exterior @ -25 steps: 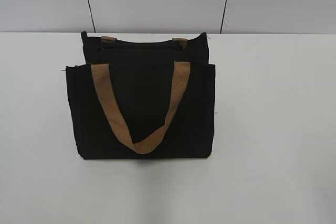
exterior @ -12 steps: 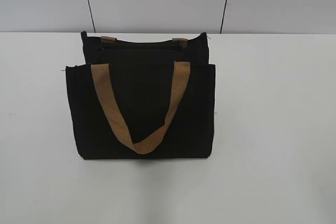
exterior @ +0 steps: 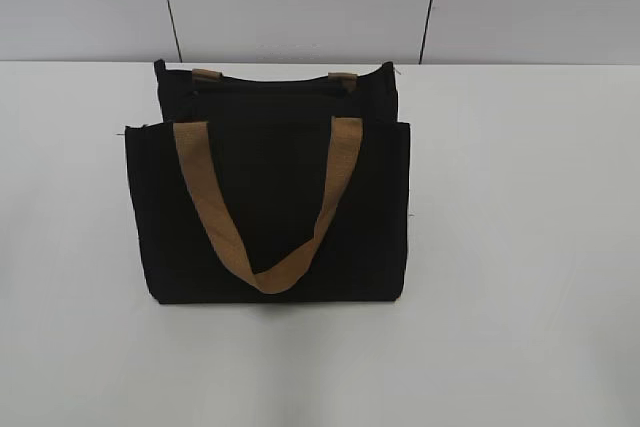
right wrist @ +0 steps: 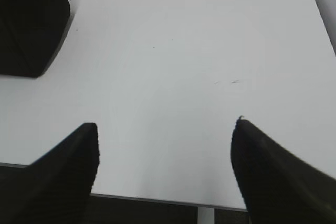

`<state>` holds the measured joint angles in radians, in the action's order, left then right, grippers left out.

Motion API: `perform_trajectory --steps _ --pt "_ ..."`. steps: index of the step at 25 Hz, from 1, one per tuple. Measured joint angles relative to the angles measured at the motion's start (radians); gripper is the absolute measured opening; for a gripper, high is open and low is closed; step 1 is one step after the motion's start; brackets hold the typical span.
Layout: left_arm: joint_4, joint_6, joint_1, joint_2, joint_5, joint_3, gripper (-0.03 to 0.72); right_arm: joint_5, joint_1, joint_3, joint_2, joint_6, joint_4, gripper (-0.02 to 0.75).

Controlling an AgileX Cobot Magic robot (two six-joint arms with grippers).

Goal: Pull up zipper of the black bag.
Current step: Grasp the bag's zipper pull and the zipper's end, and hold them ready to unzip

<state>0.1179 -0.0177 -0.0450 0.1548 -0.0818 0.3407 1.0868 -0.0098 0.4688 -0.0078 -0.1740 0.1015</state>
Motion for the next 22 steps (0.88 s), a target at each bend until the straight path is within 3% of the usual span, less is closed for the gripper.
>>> perform_trajectory --steps 5,8,14,22 --pt "0.035 0.0 0.0 0.288 0.239 -0.143 0.374 0.0 0.0 0.0 0.0 0.0 0.0 0.595" --pt "-0.042 -0.013 0.0 0.48 0.387 -0.156 0.367 0.0 0.0 0.0 0.0 0.0 0.0 0.595" --pt "-0.359 -0.182 0.0 0.892 0.731 -0.156 0.364 0.0 0.0 0.0 0.0 0.0 0.0 0.595" --pt "-0.892 -0.409 0.0 1.268 0.874 -0.008 0.335 0.0 0.0 0.0 0.0 0.002 0.002 0.595"
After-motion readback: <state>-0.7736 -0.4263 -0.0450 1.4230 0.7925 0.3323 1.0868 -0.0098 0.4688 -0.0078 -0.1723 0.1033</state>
